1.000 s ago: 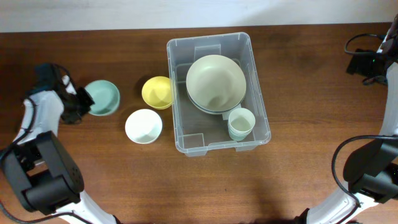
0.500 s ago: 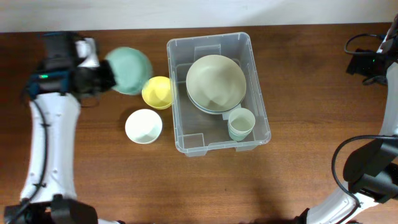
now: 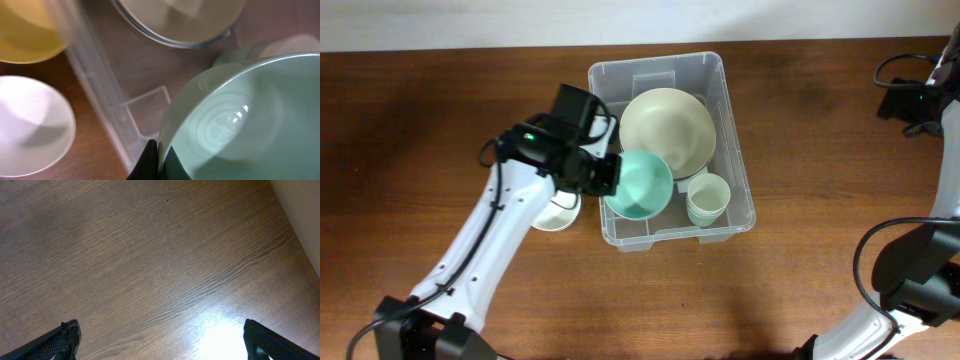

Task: Pack container
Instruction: 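Carry the teal bowl with the left gripper into the container and release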

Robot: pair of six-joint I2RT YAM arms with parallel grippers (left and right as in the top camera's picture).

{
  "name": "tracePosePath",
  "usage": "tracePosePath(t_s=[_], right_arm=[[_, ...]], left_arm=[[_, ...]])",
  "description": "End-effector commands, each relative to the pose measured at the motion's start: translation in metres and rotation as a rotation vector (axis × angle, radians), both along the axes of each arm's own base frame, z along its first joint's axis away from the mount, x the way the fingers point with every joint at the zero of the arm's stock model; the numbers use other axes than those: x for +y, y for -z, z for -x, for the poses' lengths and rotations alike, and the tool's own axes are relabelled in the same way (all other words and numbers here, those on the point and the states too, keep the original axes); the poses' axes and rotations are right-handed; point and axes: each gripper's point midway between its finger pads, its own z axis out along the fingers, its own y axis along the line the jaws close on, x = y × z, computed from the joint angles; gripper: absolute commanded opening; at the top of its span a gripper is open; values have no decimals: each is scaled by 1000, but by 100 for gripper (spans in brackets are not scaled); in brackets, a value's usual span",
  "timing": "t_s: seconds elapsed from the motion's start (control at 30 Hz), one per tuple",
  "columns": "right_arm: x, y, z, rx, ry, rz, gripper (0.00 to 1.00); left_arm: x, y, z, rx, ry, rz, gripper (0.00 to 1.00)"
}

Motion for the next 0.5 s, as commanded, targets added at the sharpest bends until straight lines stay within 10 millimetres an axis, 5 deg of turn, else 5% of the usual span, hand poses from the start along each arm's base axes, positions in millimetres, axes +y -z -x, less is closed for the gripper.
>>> tracePosePath(t_s=[0.0,0.2,0.3,0.47], right_arm=[[-4,0,1,1,16,8,99],[-4,0,1,1,17,8,99],[-4,0,1,1,16,8,99],[-4,0,1,1,16,8,99]], left_arm=[[-11,19,10,37,54,-42,1],[-19,34,13,72,80,-67,1],[-16,37,10,69,73,-87,31],[-7,16,-12,5,26,-61,35]])
